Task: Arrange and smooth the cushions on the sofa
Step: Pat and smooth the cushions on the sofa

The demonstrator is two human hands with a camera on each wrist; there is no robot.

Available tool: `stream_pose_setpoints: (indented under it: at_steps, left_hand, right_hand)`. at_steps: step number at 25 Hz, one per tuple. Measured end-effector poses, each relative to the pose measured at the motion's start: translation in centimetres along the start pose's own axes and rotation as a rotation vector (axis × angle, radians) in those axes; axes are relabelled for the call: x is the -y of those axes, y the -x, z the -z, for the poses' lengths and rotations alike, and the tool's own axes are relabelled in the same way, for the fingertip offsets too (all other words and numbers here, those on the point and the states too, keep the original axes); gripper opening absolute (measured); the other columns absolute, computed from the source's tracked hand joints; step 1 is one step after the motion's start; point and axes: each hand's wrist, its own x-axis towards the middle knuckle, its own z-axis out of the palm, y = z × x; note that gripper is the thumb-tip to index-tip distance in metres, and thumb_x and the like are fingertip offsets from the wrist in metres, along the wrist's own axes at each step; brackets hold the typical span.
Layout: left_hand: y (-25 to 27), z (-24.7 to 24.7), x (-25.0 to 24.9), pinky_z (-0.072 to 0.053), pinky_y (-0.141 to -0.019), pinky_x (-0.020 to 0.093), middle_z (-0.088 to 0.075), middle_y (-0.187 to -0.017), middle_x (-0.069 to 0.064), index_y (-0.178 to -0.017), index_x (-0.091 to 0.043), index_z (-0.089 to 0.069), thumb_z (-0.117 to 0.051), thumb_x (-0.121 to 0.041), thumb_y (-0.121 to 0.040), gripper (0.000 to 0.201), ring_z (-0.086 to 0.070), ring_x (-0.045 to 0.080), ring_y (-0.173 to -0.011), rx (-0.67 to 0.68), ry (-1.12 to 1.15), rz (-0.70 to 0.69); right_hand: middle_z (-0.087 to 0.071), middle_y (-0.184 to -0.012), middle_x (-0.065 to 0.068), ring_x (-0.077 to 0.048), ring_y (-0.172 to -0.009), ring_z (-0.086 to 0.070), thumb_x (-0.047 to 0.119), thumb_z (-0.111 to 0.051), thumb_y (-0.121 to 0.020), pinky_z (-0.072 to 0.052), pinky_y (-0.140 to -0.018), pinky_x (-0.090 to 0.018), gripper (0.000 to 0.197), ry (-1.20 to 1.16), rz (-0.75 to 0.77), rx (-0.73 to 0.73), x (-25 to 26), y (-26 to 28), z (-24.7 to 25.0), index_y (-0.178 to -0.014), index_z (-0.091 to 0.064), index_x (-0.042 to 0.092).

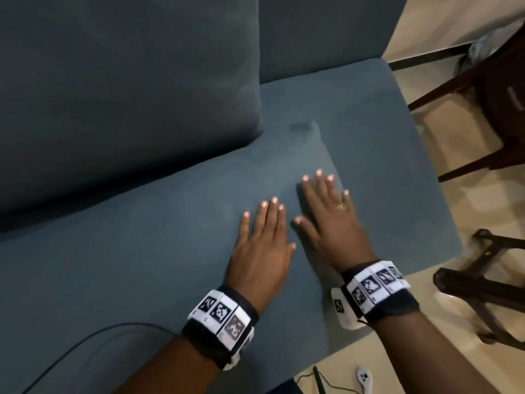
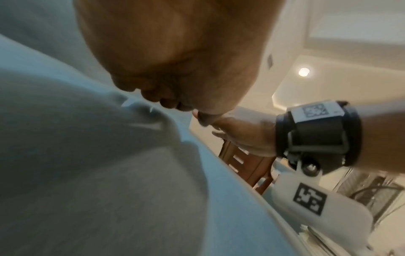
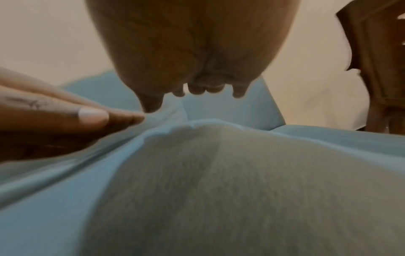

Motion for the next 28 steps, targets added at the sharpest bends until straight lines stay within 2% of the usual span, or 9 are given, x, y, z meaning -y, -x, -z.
stream_pose_setpoints:
  at_steps: [2,6,9,13,16,19,24,26,28]
  left_hand:
    - [-1.4,0.1,-1.7,-0.007,-0.125,0.052,-0.004,-0.168,0.015,-0.160,-0.003,-0.011,-0.033,-0.040,-0.105,0.070,-0.005,0.031,-0.156,-0.022,0.026,-0.040]
    - [-2.4,-0.2,-4.4,-0.012,-0.124,0.054,-0.012,-0.168,0.009,-0.159,-0.008,-0.021,-0.049,-0.046,-0.102,0.075,-0.014,0.025,-0.155,0.037,-0.045,-0.072]
    - [-2.4,0.2,-5.4,-0.002,-0.125,0.052,0.005,-0.169,0.012,-0.160,-0.004,-0.005,-0.030,-0.040,-0.106,0.070,0.001,0.030,-0.156,-0.043,0.005,-0.068]
    - [-0.8,-1.9,-5.3,-0.013,-0.125,0.049,-0.009,-0.168,0.012,-0.159,-0.005,-0.019,-0.052,-0.047,-0.100,0.080,-0.015,0.026,-0.155,0.065,-0.092,-0.082]
    - [0.1,-1.0,-5.9,-0.005,-0.125,0.051,0.002,-0.168,0.016,-0.160,-0.002,-0.002,-0.033,-0.043,-0.105,0.075,0.000,0.032,-0.156,-0.009,-0.033,-0.089]
    - [2.9,-1.9,-6.0,-0.012,-0.125,0.051,0.001,-0.168,0.015,-0.159,-0.002,-0.013,-0.051,-0.043,-0.101,0.080,-0.009,0.031,-0.156,0.033,-0.102,-0.089]
    - [5.9,-1.9,-4.3,-0.002,-0.124,0.059,0.005,-0.169,0.011,-0.160,-0.006,-0.004,-0.031,-0.041,-0.106,0.070,0.001,0.029,-0.156,-0.037,-0.063,-0.024]
    - [8.7,-2.4,-3.0,-0.012,-0.122,0.060,0.000,-0.168,0.010,-0.159,-0.006,-0.018,-0.050,-0.045,-0.102,0.077,-0.012,0.028,-0.155,-0.005,-0.086,-0.005]
    - [11.8,-3.0,-1.7,-0.014,-0.122,0.059,-0.005,-0.168,0.012,-0.159,-0.006,-0.021,-0.054,-0.047,-0.100,0.079,-0.015,0.030,-0.155,-0.025,-0.072,-0.035]
  right_hand:
    - [0.003,-0.168,-0.002,-0.029,-0.157,-0.001,0.041,-0.041,-0.103,-0.015,-0.125,-0.053,0.068,-0.069,-0.055,-0.140,-1.8,-0.1,0.6,-0.162,-0.015,0.019]
    - [0.001,-0.171,0.002,-0.025,-0.157,-0.007,0.050,-0.040,-0.104,-0.026,-0.120,-0.057,0.069,-0.193,-0.205,0.054,-4.0,0.7,0.5,-0.162,-0.009,0.029]
    - [0.013,-0.166,0.011,-0.020,-0.157,0.003,0.038,-0.045,-0.106,-0.017,-0.123,-0.042,0.068,-0.303,-0.202,-0.247,-5.4,2.1,0.9,-0.163,-0.011,0.024]
    - [0.015,-0.168,0.002,-0.026,-0.157,0.007,0.047,-0.044,-0.104,-0.013,-0.125,-0.052,0.077,-0.323,-0.253,0.105,-5.1,4.6,-1.9,-0.162,0.000,0.023]
    - [0.016,-0.167,0.008,-0.018,-0.157,0.009,0.039,-0.049,-0.104,-0.010,-0.125,-0.035,0.076,-0.386,-0.203,-0.211,-5.1,5.7,-0.5,-0.163,-0.003,0.022]
    - [0.017,-0.166,0.004,-0.026,-0.157,0.005,0.054,-0.028,-0.100,-0.016,-0.124,-0.055,0.076,-0.133,-0.093,-0.042,-3.3,8.4,-2.5,-0.162,0.001,0.022]
    - [0.008,-0.167,-0.002,-0.028,-0.157,0.000,0.041,-0.039,-0.101,-0.014,-0.125,-0.053,0.073,-0.094,-0.057,-0.131,-0.4,9.8,-3.1,-0.163,-0.010,0.016]
    - [0.007,-0.169,-0.002,-0.029,-0.157,-0.004,0.047,-0.028,-0.101,-0.021,-0.119,-0.063,0.071,0.050,0.010,-0.042,1.7,10.9,-4.6,-0.163,-0.008,0.019]
    - [0.011,-0.168,-0.001,-0.027,-0.157,0.005,0.047,-0.027,-0.101,-0.013,-0.123,-0.060,0.072,-0.034,-0.014,-0.075,4.2,11.6,-4.4,-0.163,-0.003,0.019]
